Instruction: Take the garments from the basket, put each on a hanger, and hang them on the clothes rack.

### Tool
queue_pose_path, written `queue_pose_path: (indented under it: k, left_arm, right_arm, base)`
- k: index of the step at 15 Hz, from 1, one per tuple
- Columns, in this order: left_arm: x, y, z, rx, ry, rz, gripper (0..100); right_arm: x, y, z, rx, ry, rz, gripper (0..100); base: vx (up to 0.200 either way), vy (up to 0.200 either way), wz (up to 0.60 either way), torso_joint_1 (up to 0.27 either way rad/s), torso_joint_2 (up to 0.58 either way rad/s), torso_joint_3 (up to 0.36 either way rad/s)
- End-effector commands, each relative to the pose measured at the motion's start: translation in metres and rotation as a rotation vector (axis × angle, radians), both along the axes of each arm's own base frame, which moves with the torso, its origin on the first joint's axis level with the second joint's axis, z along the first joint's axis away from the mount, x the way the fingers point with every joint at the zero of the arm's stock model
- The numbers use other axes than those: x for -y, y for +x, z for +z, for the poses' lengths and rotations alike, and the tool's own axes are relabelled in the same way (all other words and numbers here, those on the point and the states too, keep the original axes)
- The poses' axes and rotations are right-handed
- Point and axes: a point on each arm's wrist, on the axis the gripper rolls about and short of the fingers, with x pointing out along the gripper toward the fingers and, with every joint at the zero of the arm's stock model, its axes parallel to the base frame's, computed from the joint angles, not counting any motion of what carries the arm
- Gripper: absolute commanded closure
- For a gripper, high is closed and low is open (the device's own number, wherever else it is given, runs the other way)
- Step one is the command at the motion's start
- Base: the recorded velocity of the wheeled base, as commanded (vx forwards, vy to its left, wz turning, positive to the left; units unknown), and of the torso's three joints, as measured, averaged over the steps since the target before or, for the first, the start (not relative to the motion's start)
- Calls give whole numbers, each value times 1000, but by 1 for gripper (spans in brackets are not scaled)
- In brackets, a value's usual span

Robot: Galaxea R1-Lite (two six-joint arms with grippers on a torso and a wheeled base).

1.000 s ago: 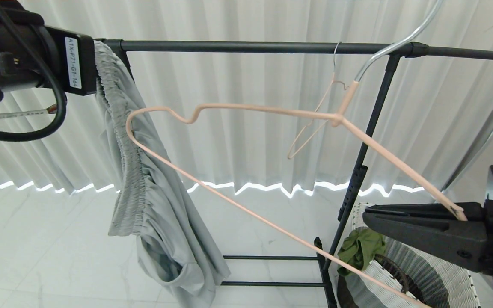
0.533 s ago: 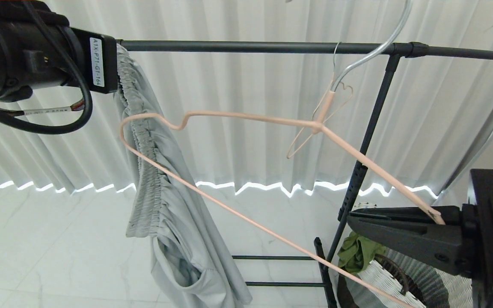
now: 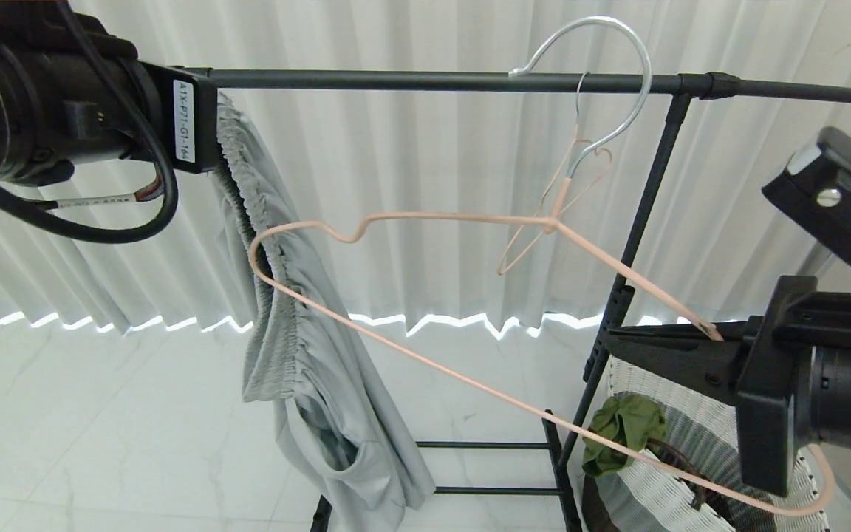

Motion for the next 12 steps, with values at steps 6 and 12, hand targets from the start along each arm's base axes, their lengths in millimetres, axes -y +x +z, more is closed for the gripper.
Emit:
queue_pose_path:
  k: [6,12]
  left_arm:
    - [45,16,-25,-71,70,-9,100]
    - [51,17,-20,-60,28,-20,100]
  right_arm:
    - [-6,22,-2,14,26,-79,100]
    - [-19,24,-6,9,52,-62,100]
  base:
    - [0,0,0,0,0,0]
    - [0,0,0,0,0,0]
